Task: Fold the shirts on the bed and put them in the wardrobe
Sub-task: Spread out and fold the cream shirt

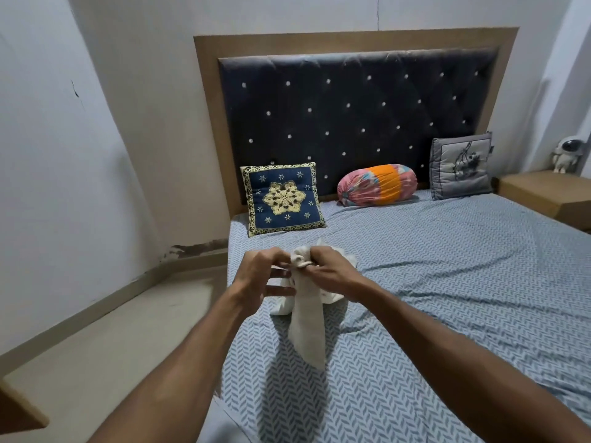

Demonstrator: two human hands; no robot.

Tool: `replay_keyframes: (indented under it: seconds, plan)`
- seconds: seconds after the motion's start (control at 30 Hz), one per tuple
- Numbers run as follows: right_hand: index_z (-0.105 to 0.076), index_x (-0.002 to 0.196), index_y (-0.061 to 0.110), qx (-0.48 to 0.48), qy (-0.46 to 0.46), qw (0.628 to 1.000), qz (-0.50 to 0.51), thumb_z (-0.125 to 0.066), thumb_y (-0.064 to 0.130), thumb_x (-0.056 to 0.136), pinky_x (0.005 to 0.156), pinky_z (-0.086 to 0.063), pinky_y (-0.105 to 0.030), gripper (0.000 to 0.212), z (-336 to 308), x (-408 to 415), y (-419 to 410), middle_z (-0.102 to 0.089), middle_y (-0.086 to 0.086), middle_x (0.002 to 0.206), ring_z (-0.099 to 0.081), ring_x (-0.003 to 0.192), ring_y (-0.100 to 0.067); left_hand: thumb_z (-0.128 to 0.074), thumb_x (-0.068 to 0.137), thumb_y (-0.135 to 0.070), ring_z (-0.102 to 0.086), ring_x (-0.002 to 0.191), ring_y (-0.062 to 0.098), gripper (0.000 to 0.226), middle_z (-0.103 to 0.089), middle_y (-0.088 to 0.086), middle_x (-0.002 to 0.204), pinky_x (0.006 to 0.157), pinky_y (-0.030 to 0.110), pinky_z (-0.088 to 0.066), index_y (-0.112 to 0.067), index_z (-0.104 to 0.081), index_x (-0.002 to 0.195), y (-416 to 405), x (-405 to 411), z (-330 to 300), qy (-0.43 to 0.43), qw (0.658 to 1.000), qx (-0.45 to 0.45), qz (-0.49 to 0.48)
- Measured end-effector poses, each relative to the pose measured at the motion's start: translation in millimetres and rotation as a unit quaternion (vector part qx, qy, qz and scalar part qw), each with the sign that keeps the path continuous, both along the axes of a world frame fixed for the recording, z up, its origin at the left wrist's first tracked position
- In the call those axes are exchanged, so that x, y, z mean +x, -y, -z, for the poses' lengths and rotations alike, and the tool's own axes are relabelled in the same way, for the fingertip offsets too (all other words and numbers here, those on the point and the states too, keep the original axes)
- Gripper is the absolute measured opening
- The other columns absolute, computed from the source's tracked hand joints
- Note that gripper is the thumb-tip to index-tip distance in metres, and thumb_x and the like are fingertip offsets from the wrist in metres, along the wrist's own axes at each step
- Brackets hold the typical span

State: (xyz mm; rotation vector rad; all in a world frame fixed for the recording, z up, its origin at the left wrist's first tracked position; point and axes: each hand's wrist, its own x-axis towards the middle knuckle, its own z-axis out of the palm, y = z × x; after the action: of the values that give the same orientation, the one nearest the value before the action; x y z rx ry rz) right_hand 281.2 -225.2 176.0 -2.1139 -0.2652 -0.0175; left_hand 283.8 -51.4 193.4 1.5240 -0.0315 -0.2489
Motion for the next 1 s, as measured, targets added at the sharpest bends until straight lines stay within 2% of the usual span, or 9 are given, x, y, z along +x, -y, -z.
replay_keyframes:
  seconds: [0.1,0.2,0.37,0.47,0.63,0.7,0.8,0.87,1.0]
  plan:
    - [-0.067,0.098,0.006,0.024,-0.02,0.998,-0.06,-0.048,0.009,0.081,0.068,-0.049,-0.033,0.025,-24.8,1.1,14.5,-0.064,-0.008,0.09,-0.06,0.086,-0.018,-0.054,0.084,0.011,-0.061,0.077,0.019,0.049,-0.062,0.005,0.12,0.055,0.035,-0.055,-0.015,-0.065,0.125,-6.6,11.7,4.9,0.103,0.989,0.099,0.027]
    - [-0.072,0.09,0.023,0.001,-0.035,0.996,-0.082,-0.042,-0.007,0.092,0.071,-0.058,-0.037,0.042,-58.6,5.9,21.4,-0.07,-0.01,0.095,-0.067,0.09,-0.024,-0.061,0.08,0.012,-0.064,0.07,0.021,0.081,-0.063,0.001,0.125,0.052,0.033,-0.05,-0.032,-0.046,0.146,-7.8,24.1,12.0,0.126,0.96,0.172,0.179]
    - [-0.069,0.108,0.033,-0.158,0.084,0.984,0.014,-0.055,0.009,0.099,0.069,-0.049,-0.026,0.03,-111.8,22.5,34.3,-0.063,0.011,0.096,-0.06,0.084,-0.008,-0.071,0.092,-0.01,-0.061,0.061,0.012,0.006,-0.07,-0.005,0.069,0.055,0.026,-0.049,-0.012,-0.076,0.096,-2.2,36.3,8.2,0.138,0.946,0.252,0.152]
    - [-0.071,0.105,0.023,-0.208,0.14,0.966,0.061,-0.061,0.028,0.098,0.071,-0.049,-0.029,0.013,-128.3,31.2,58.3,-0.067,0.003,0.094,-0.065,0.086,-0.018,-0.07,0.094,-0.025,-0.06,0.074,0.02,0.021,-0.069,0.01,0.08,0.069,0.035,-0.049,-0.008,-0.071,0.082,-20.4,55.6,2.2,0.158,0.953,0.256,0.042]
    - [-0.074,0.092,0.017,-0.196,0.147,0.959,0.138,-0.063,0.034,0.096,0.066,-0.049,-0.033,0.021,-147.5,33.0,73.0,-0.07,-0.004,0.082,-0.062,0.078,-0.024,-0.067,0.093,-0.015,-0.054,0.078,0.025,0.019,-0.055,0.011,0.084,0.066,0.037,-0.048,-0.015,-0.05,0.085,-42.4,72.0,-41.0,0.151,0.988,0.022,0.033]
    - [-0.072,0.083,0.017,-0.137,0.151,0.966,0.161,-0.064,0.026,0.096,0.056,-0.039,-0.029,0.018,-151.1,34.1,71.2,-0.061,0.0,0.074,-0.053,0.07,-0.016,-0.076,0.087,-0.015,-0.062,0.071,0.019,0.024,-0.063,0.01,0.089,0.058,0.034,-0.053,-0.013,-0.054,0.096,-49.2,73.6,-56.9,0.179,0.981,0.038,0.06]
    - [-0.074,0.087,0.025,-0.076,0.172,0.961,0.201,-0.064,0.022,0.095,0.06,-0.042,-0.027,0.013,-157.5,38.1,71.0,-0.064,0.007,0.077,-0.055,0.074,-0.011,-0.088,0.076,-0.023,-0.07,0.078,0.019,0.031,-0.076,0.011,0.094,0.07,0.036,-0.058,-0.015,-0.075,0.104,-62.9,73.0,-78.3,0.206,0.947,0.211,0.125]
    - [-0.076,0.089,0.035,-0.081,0.191,0.95,0.232,-0.067,0.027,0.092,0.069,-0.049,-0.031,0.012,-161.0,41.4,67.9,-0.069,0.009,0.082,-0.063,0.083,-0.013,-0.083,0.082,-0.025,-0.07,0.076,0.021,0.022,-0.078,0.013,0.092,0.071,0.036,-0.059,-0.009,-0.08,0.097,-67.7,71.5,-90.6,0.159,0.944,0.24,0.163]
    - [-0.074,0.109,0.034,-0.245,0.201,0.901,0.296,-0.07,0.039,0.09,0.089,-0.042,-0.032,0.02,-159.8,53.3,32.8,-0.058,-0.004,0.112,-0.054,0.112,-0.027,-0.069,0.092,-0.02,-0.064,0.06,0.017,0.014,-0.067,0.01,0.08,0.049,0.025,-0.053,-0.007,-0.073,0.092,-48.2,56.7,-107.3,0.022,0.978,0.049,0.2]
